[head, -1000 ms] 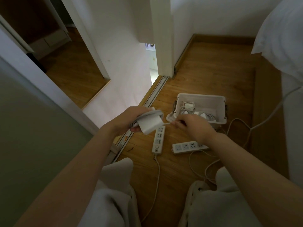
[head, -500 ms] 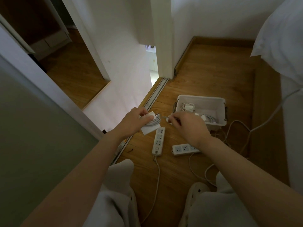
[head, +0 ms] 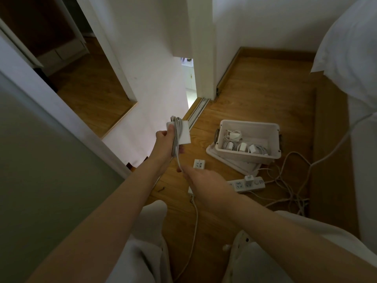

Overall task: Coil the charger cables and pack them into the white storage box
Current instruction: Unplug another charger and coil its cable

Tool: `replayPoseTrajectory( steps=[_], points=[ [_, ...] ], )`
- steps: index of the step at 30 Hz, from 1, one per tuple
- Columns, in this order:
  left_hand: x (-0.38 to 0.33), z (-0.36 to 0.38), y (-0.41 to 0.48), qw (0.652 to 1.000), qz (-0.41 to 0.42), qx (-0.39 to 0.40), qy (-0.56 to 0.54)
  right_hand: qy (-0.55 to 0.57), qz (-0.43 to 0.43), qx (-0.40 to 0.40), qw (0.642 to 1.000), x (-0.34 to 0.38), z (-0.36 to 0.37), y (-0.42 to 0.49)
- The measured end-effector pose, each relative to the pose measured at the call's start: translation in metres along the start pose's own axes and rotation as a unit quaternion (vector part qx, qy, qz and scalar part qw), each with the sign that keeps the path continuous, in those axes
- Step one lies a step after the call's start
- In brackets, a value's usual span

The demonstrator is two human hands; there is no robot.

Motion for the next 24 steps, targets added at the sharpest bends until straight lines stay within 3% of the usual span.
replayPoseTrajectory(
  steps=[2, 4, 6, 12, 17, 21, 24],
  points=[
    [-0.004, 0.001, -0.004, 0.985, -0.036, 0.051, -0.159, 0.016, -0.006, 0.006, 1.000, 0.001, 0.003, -0.001],
    [-0.007, -0.001, -0.009, 0.942, -0.091, 0.095, -0.309, 0.032, 0.006, 0.016, 0.999, 0.000, 0.005, -0.001],
    [-0.009, -0.004, -0.011, 0.916, -0.120, 0.138, -0.356, 0.041, 0.024, 0.021, 0.999, -0.008, 0.005, 0.003],
    [-0.013, -0.006, -0.013, 0.929, -0.099, 0.236, -0.267, 0.045, 0.055, -0.001, 0.997, -0.039, -0.015, 0.009],
    [-0.018, -0.009, -0.016, 0.949, -0.061, 0.250, -0.180, 0.031, 0.067, -0.007, 0.997, -0.051, -0.023, 0.008],
    [-0.017, -0.018, -0.018, 0.970, 0.003, 0.242, -0.015, 0.002, 0.076, -0.021, 0.997, -0.055, -0.028, 0.007],
    [-0.016, -0.022, -0.020, 0.951, 0.045, 0.244, 0.184, -0.019, 0.091, -0.035, 0.995, -0.059, -0.034, 0.007]
  ],
)
Point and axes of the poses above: each hand's wrist, its own y-axis towards the middle knuckle, its own z-axis out of the palm, x = y × z, the point moved 1 cm from there along y, towards the middle knuckle, and after that the axes turned 2 degrees about y, right-handed, at the moved point
